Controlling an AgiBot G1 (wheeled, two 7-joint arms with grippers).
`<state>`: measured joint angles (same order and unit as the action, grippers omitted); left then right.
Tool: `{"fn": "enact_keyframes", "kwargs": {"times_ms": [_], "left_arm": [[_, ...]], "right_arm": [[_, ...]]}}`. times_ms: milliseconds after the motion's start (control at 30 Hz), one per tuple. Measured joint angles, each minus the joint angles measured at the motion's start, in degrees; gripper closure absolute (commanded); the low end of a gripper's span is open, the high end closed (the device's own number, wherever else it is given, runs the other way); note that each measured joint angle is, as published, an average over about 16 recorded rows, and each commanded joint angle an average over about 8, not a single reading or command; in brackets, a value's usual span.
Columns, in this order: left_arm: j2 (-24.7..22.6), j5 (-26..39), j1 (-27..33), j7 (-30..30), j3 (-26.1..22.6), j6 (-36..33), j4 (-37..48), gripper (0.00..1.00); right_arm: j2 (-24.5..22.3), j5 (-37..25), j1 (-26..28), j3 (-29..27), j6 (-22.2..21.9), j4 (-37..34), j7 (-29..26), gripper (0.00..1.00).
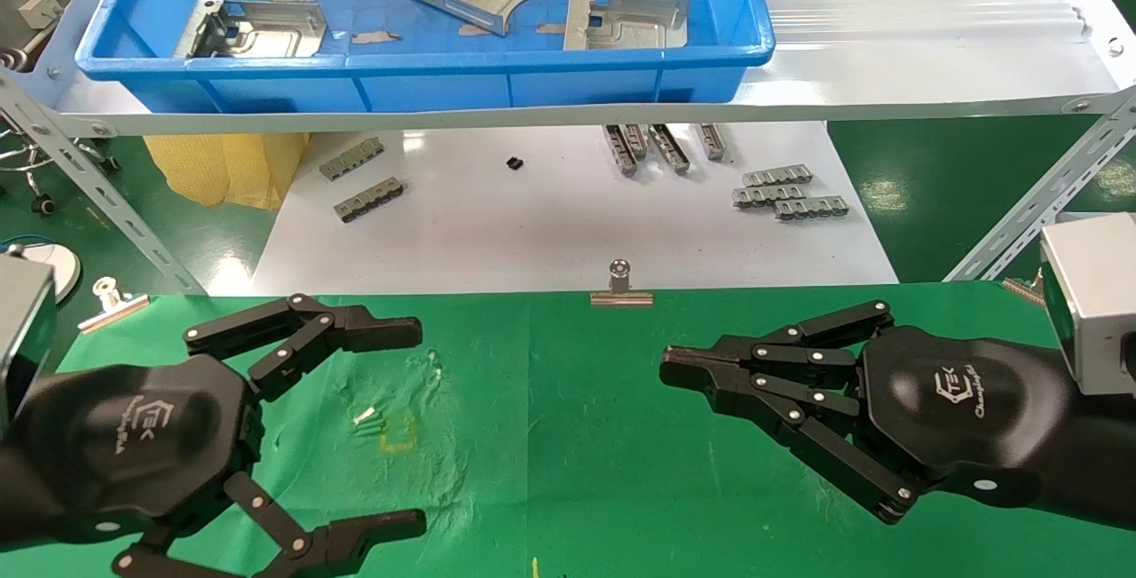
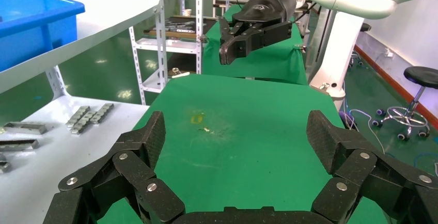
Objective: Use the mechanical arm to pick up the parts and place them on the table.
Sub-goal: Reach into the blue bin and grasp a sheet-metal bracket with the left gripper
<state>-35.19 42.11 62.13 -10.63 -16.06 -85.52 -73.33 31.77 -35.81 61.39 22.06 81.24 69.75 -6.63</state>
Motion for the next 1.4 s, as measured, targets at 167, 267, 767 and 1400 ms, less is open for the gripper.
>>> {"fn": "enact_keyframes", "kwargs": {"times_ms": [167, 267, 767, 1400], "left_arm": [[-0.8, 1.2, 2.7, -0.1, -0.2, 0.4, 0.6, 0.00], [-1.9, 2.8, 6.2, -0.2, -0.7, 0.9, 1.9, 0.00], [-18.6, 21.2, 37.2, 4.2, -8.4, 7.2, 31.4, 0.00], [-39.3, 35.1, 54.9, 7.9, -14.3, 37.3, 69.4, 0.96]], "right_arm": [[0.0, 0.0, 0.0, 0.0, 0.0, 0.0, 0.0, 1.00], [0.0, 0.0, 0.0, 0.0, 0.0, 0.0, 0.0, 1.00], [0.0, 0.0, 0.0, 0.0, 0.0, 0.0, 0.0, 1.00], [0.0, 0.0, 0.0, 0.0, 0.0, 0.0, 0.0, 0.43]]}}
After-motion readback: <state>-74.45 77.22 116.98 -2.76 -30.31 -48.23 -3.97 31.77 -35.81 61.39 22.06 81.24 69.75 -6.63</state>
